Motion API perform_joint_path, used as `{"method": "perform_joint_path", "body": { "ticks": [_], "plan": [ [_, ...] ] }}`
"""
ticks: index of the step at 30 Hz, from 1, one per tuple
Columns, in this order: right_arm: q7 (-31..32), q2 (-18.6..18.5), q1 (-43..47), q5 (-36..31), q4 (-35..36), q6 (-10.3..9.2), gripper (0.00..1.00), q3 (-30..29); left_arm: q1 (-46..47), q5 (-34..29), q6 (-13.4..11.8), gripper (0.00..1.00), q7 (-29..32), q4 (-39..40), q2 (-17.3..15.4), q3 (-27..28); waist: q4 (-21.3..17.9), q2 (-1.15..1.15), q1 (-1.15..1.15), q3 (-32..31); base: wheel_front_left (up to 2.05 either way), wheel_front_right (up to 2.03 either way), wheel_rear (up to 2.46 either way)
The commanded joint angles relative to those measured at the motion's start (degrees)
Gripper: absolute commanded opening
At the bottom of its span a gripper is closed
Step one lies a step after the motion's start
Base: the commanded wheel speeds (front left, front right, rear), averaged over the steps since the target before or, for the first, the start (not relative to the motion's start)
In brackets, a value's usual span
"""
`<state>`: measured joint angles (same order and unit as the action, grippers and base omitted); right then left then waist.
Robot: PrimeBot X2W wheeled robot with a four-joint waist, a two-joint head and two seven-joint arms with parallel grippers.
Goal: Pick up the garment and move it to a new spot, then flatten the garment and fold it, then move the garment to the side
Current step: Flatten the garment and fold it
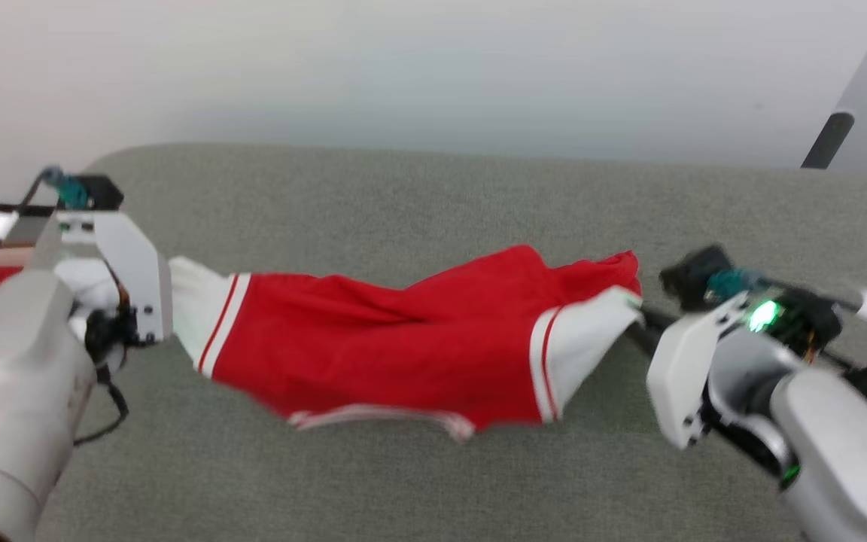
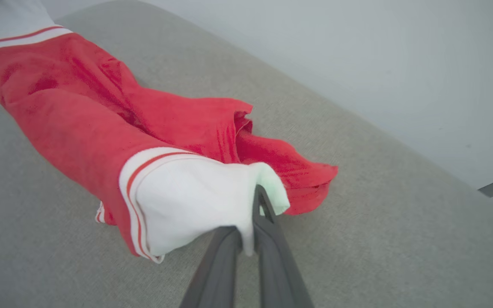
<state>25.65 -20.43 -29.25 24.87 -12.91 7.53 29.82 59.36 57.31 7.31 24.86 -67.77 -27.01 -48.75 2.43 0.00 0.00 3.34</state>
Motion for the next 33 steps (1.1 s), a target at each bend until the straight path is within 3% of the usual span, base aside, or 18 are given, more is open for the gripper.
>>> {"method": "perform_joint_path", "body": {
  "ticks": [1, 13, 23, 33],
  "plan": [
    [-0.03, -0.76, -1.8, 0.55, 0.46, -0.07, 0.0, -0.66, 1.51, -0.51, 0.11, 0.0, 0.15, 0.51, -0.19, -0.3, -0.15, 0.0, 0.0, -1.61, 0.0, 0.0, 0.0],
    [-3.34, -4.08, -19.94, 1.27, -2.97, -0.07, 0.0, -0.03, 12.86, -2.0, 0.18, 0.0, 1.36, 3.27, -0.94, -1.25, -2.65, 0.0, 0.0, -5.71, 0.0, 0.0, 0.0],
    [-11.65, -1.91, -35.73, 0.48, -15.98, -0.07, 0.0, 2.0, 21.68, -3.21, -0.9, 0.0, -1.61, 2.24, -0.5, -0.84, -4.83, 0.0, 0.0, -7.08, 0.0, 0.0, 0.0],
    [-18.4, -0.32, -44.02, -0.09, -26.79, -0.07, 0.0, 2.86, 26.85, -4.55, -1.96, 0.0, -6.58, 1.53, 0.3, -0.7, -5.82, 0.0, 0.0, -4.32, 0.0, 0.0, 0.0]
  ]
}}
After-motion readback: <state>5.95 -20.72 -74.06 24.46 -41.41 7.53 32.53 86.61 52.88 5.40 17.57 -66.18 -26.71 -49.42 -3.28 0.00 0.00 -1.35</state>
